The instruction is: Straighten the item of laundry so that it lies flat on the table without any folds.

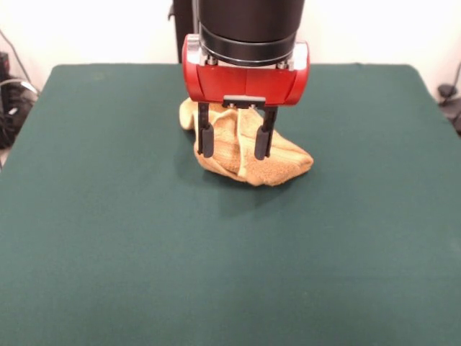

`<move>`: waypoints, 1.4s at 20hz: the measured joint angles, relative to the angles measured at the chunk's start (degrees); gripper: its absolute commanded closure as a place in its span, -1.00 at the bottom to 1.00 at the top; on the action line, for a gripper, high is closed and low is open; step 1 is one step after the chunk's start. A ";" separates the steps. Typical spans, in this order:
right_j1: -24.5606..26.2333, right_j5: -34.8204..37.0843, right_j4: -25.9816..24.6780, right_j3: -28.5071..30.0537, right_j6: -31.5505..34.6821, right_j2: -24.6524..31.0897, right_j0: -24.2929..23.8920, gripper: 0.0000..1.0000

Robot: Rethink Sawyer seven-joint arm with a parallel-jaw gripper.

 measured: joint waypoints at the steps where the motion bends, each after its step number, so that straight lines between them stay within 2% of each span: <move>1: 0.00 0.00 0.00 0.00 0.00 0.00 0.00 -1.00; 28: 0.73 -0.01 0.01 0.49 0.00 0.00 -1.39 -1.00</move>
